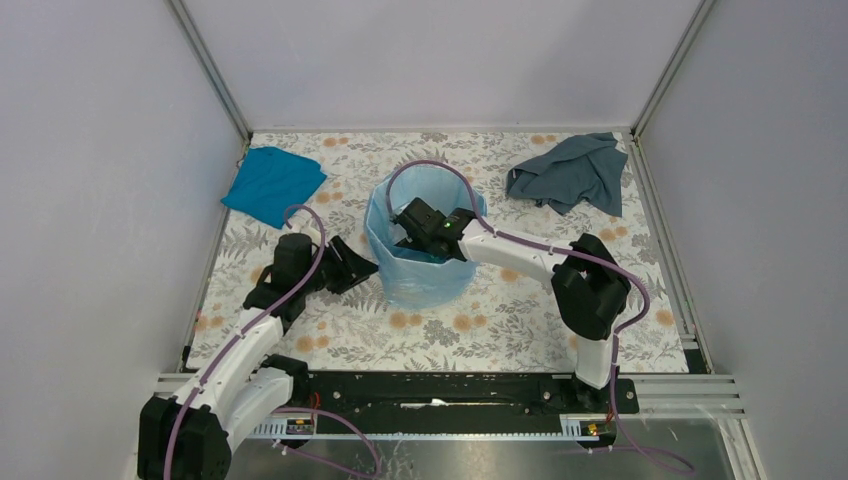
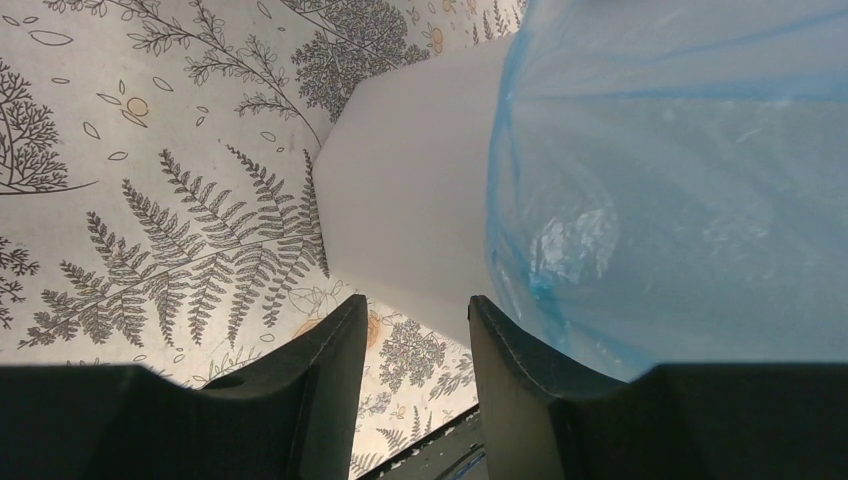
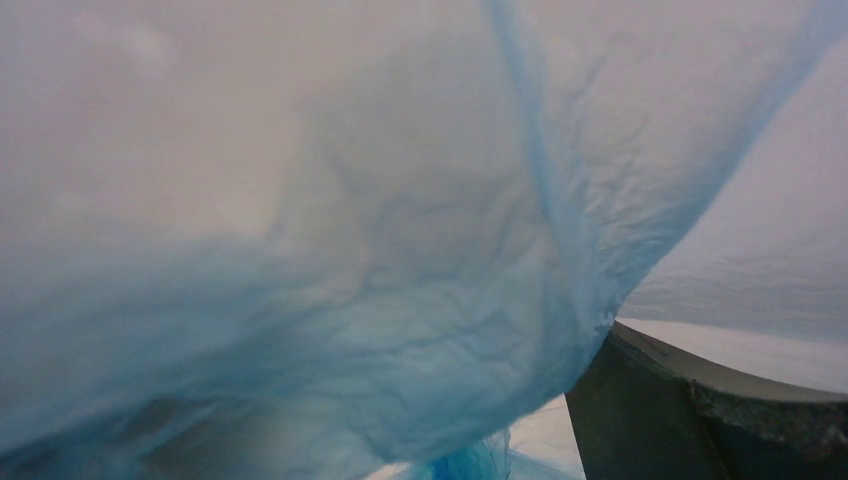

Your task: Put the trash bags into the trash bin

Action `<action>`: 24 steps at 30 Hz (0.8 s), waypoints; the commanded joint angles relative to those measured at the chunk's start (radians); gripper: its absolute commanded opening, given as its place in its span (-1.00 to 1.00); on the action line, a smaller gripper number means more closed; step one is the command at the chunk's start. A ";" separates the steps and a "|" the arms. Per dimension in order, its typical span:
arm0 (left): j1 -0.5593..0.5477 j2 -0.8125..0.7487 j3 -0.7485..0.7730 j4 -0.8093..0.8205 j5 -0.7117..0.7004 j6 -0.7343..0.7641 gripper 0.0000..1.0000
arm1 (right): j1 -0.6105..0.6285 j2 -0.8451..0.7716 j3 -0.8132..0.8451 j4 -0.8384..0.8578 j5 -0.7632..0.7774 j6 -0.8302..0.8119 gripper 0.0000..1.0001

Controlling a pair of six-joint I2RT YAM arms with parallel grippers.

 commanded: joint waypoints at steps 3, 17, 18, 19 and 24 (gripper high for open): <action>0.002 -0.011 -0.005 0.055 0.023 0.021 -0.07 | 0.011 -0.010 -0.041 0.098 0.019 0.028 0.97; 0.002 -0.136 0.059 -0.185 -0.157 0.064 0.11 | 0.011 -0.134 0.053 0.018 0.127 0.085 0.95; 0.003 -0.141 0.062 -0.195 -0.162 0.063 0.15 | 0.010 -0.143 0.059 0.016 0.129 0.091 0.93; 0.002 -0.145 0.062 -0.201 -0.161 0.061 0.17 | 0.010 -0.149 0.065 0.014 0.128 0.094 0.91; 0.002 -0.177 0.076 -0.246 -0.161 0.055 0.20 | 0.010 -0.174 0.086 0.019 0.110 0.099 0.79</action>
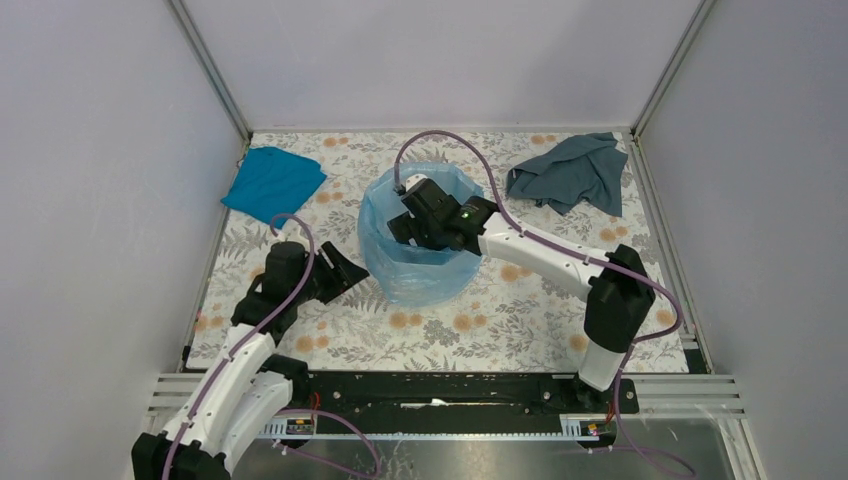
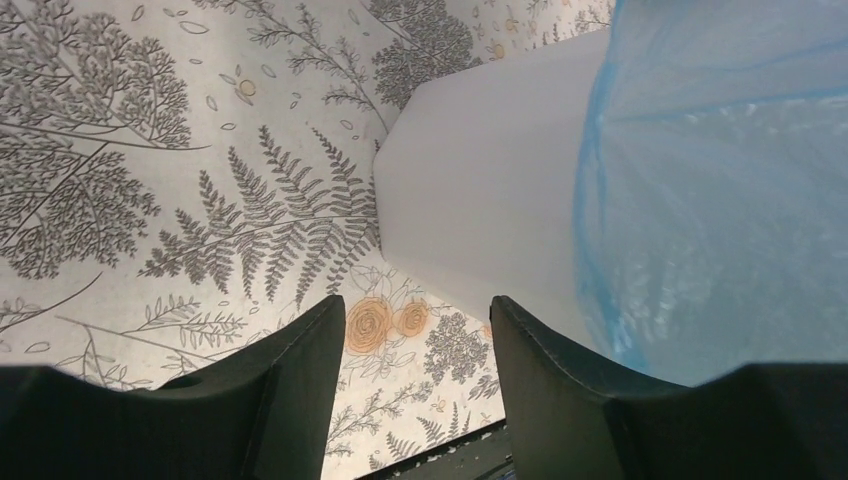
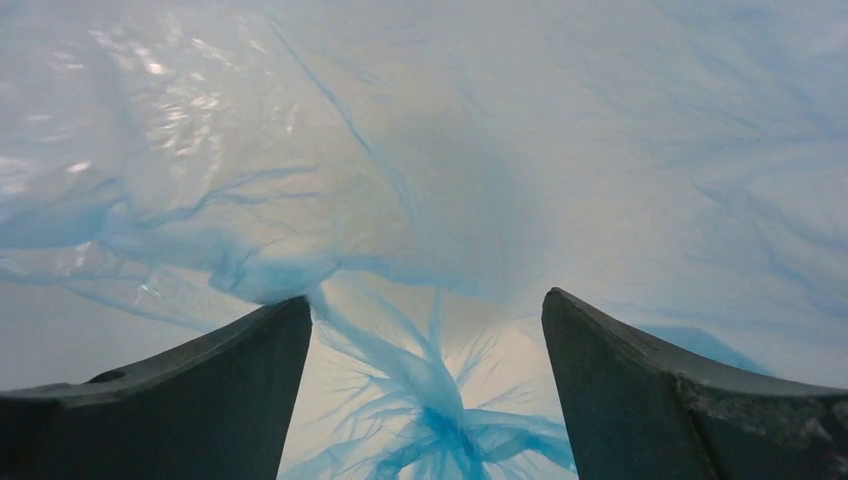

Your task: Put the trash bags into the trash bin

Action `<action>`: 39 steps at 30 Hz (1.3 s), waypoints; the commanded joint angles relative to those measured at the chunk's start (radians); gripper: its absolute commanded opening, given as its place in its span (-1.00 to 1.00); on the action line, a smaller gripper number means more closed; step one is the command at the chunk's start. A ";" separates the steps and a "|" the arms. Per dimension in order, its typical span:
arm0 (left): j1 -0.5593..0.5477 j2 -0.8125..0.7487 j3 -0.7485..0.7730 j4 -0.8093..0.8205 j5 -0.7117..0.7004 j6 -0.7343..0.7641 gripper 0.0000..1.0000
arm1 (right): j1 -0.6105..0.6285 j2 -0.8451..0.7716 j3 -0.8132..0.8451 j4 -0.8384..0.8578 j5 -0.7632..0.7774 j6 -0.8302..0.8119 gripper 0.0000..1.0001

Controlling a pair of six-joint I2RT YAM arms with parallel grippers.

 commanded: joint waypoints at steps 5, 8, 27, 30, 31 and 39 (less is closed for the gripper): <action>0.002 -0.084 0.093 -0.098 -0.010 0.020 0.33 | 0.006 -0.044 0.062 -0.001 -0.007 0.020 0.60; 0.000 -0.112 0.106 -0.089 0.082 0.035 0.56 | 0.005 -0.043 0.070 0.020 -0.017 0.023 0.54; -0.062 -0.185 -0.052 0.289 0.494 -0.072 0.97 | 0.003 -0.035 0.018 0.144 -0.050 0.065 0.57; -0.129 -0.128 -0.093 0.289 0.382 -0.080 0.75 | 0.005 -0.039 0.025 0.138 -0.060 0.070 0.58; -0.145 -0.105 -0.102 0.289 0.344 -0.085 0.57 | 0.005 -0.041 0.028 0.134 -0.065 0.069 0.58; -0.153 -0.036 -0.142 0.314 0.215 -0.110 -0.08 | 0.005 -0.102 0.043 0.105 -0.114 0.073 0.85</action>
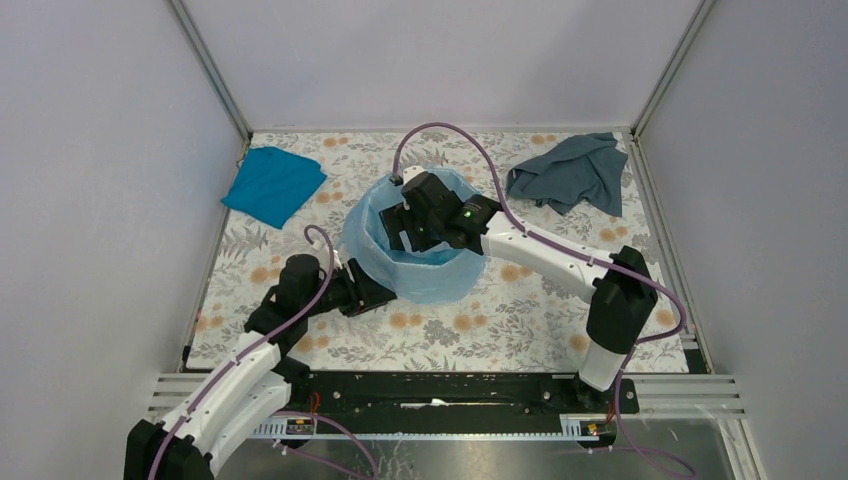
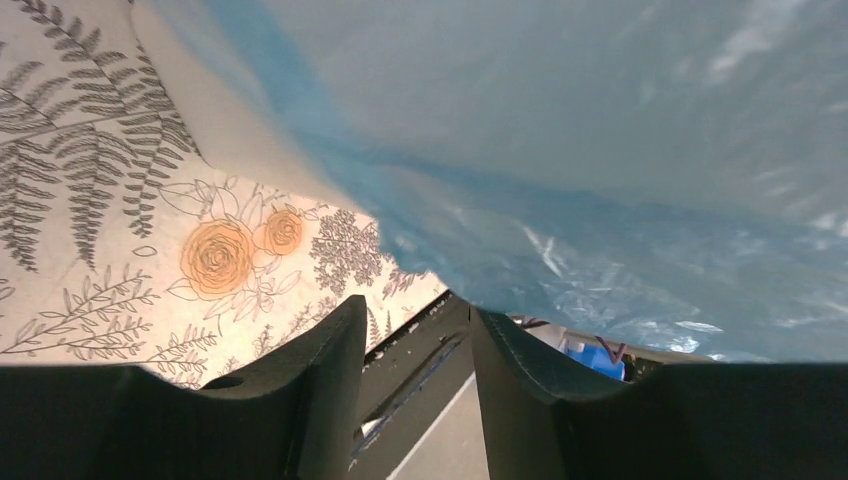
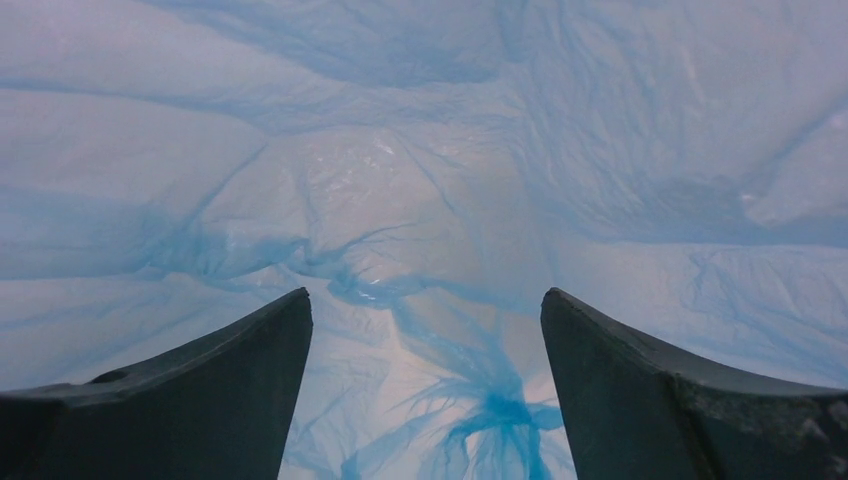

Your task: Put the trash bags into the trash bin

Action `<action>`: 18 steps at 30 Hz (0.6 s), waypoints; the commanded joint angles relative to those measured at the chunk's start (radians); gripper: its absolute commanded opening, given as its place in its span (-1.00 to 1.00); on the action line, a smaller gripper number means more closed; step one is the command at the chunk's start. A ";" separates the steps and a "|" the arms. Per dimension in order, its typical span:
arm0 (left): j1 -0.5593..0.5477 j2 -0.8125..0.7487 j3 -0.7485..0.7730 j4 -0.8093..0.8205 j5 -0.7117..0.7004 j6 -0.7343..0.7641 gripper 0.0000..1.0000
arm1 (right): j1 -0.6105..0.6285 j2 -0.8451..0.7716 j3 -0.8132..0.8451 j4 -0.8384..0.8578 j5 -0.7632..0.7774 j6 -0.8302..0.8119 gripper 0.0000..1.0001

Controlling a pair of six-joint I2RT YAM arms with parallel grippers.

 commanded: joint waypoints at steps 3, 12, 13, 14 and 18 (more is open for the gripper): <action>-0.002 0.004 -0.002 0.079 -0.087 0.004 -0.08 | 0.005 -0.105 0.031 -0.005 -0.042 0.014 0.89; -0.002 0.038 0.001 0.055 -0.103 0.008 -0.06 | 0.005 -0.202 0.084 -0.049 -0.019 -0.012 0.99; -0.002 0.037 0.004 0.042 -0.107 0.008 -0.05 | 0.003 -0.218 0.083 -0.050 -0.004 -0.017 0.99; -0.002 0.032 0.008 0.025 -0.111 0.009 -0.02 | 0.005 -0.233 0.080 -0.045 0.011 -0.027 0.99; -0.002 0.003 0.044 -0.108 -0.174 0.028 0.54 | 0.004 -0.265 0.076 -0.032 0.107 -0.087 0.99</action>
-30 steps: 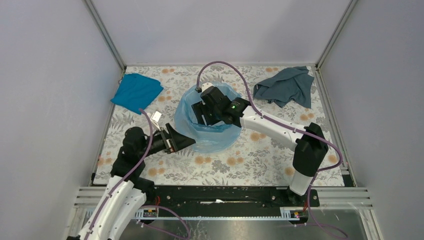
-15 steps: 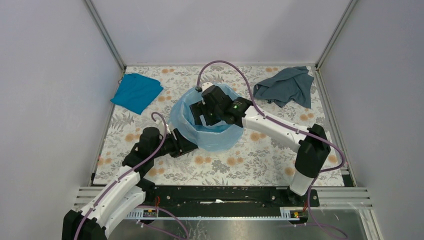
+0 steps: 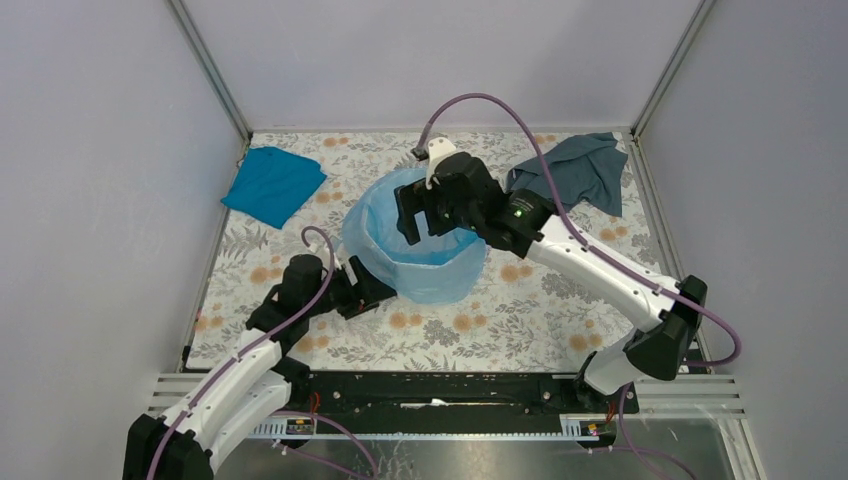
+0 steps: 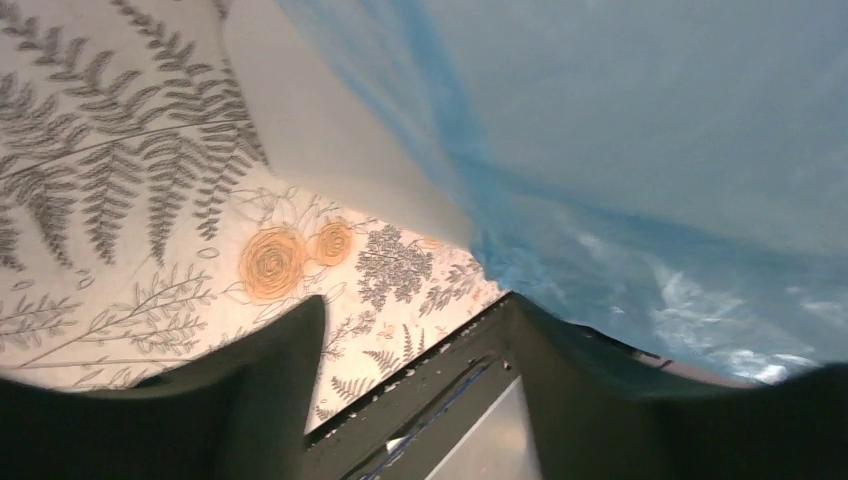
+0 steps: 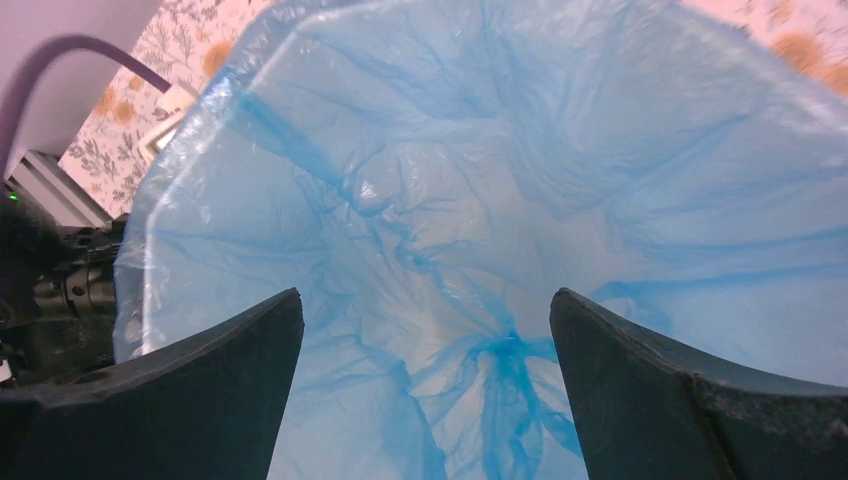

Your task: Put the trash bags into the trash bin

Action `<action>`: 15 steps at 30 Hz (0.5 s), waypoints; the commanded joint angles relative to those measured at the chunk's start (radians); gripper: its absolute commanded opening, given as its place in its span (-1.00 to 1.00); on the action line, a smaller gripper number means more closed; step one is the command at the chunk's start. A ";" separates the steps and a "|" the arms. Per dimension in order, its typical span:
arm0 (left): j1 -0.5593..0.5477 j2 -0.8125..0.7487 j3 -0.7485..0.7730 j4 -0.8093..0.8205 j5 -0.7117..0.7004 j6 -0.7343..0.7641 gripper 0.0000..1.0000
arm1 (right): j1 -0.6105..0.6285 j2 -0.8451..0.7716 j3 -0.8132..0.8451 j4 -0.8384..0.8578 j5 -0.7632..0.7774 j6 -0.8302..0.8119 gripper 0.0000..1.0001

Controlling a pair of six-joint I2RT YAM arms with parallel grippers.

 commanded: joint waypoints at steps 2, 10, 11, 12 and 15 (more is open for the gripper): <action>-0.002 -0.051 0.070 -0.152 -0.094 0.034 0.71 | 0.004 -0.060 0.039 0.004 0.191 -0.102 0.99; -0.002 -0.169 0.167 -0.304 -0.117 0.033 0.98 | 0.005 0.021 0.043 0.020 0.346 -0.154 0.99; -0.002 -0.182 0.185 -0.321 -0.122 0.035 0.98 | 0.004 0.037 0.048 0.010 0.379 -0.144 0.99; -0.002 -0.197 0.201 -0.336 -0.127 0.036 0.98 | 0.005 0.054 0.053 0.000 0.407 -0.137 0.99; -0.002 -0.242 0.245 -0.377 -0.145 0.038 0.98 | 0.013 0.072 0.064 -0.014 0.427 -0.129 0.99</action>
